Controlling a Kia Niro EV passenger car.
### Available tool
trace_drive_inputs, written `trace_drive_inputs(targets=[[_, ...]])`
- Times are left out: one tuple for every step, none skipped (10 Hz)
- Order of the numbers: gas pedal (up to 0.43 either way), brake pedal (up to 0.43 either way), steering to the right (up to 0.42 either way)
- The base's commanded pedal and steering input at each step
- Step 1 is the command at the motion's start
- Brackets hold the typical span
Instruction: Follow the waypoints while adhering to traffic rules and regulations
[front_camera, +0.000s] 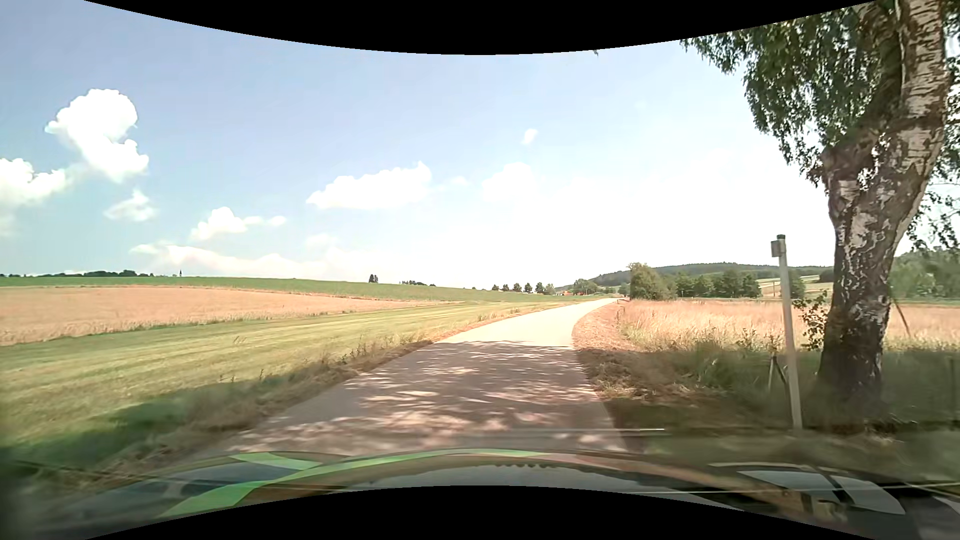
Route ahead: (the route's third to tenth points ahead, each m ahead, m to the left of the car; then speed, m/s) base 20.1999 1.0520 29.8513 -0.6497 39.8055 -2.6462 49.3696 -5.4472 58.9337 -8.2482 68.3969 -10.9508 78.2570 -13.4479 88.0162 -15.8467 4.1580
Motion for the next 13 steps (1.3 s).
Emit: trace_drive_inputs(targets=[[0.209,0.0,0.034],[0.209,0.0,0.034],[0.209,0.0,0.031],[0.209,0.0,0.026],[0.209,0.0,0.022],[0.209,0.0,0.021],[0.22,0.0,0.021],[0.22,0.0,0.021],[0.22,0.0,0.021],[0.22,0.0,0.021],[0.22,0.0,0.021],[0.22,0.0,0.021],[0.209,0.0,0.023]])
